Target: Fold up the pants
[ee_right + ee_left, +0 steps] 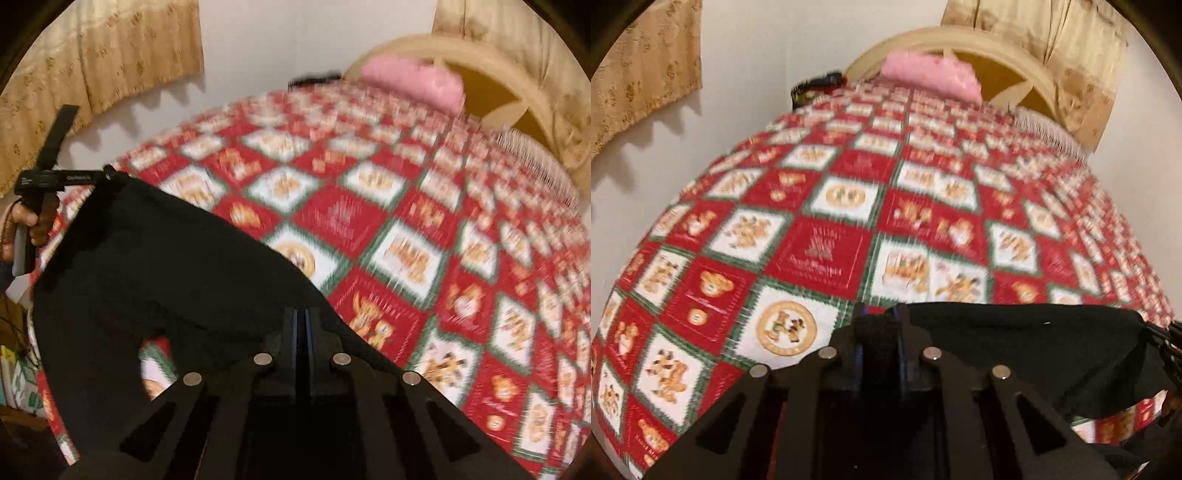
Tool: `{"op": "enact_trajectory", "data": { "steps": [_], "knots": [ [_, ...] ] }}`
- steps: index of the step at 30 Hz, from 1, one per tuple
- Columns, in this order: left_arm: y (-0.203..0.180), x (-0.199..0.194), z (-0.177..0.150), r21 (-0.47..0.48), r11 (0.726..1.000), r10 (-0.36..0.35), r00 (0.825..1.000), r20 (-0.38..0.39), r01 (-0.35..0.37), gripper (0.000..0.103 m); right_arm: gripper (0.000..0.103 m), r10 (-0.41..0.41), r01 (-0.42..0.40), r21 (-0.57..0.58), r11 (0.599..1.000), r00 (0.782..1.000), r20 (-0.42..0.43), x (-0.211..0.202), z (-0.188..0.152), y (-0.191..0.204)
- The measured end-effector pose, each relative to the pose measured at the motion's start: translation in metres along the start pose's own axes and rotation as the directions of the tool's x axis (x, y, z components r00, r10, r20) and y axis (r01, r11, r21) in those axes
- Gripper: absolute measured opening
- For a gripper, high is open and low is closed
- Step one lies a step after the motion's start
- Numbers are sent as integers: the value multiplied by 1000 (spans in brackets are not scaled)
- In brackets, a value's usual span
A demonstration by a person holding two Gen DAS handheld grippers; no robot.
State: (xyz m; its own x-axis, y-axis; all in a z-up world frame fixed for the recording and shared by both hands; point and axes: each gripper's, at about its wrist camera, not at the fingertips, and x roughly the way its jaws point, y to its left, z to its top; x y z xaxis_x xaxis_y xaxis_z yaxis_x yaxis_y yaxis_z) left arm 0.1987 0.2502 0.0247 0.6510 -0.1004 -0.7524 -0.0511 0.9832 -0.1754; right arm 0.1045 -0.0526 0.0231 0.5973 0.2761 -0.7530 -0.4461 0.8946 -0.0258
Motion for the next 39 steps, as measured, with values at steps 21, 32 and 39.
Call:
{"op": "enact_trajectory", "data": {
  "steps": [21,32,39],
  "knots": [
    [41,-82,-188,11,991,135,991,23,-136,58,4,134,-138,-94,986,990,-50,-28,-116,45],
    [88,-128,-189,-73,919,393,915,96,-387,95,23,253,-254,92,963,967,23,-52,-95,16],
    [55,-142,-190,-46,955,297,939,174,-293,95,66,256,-277,97,956,949,186,-28,-27,14]
  ]
}}
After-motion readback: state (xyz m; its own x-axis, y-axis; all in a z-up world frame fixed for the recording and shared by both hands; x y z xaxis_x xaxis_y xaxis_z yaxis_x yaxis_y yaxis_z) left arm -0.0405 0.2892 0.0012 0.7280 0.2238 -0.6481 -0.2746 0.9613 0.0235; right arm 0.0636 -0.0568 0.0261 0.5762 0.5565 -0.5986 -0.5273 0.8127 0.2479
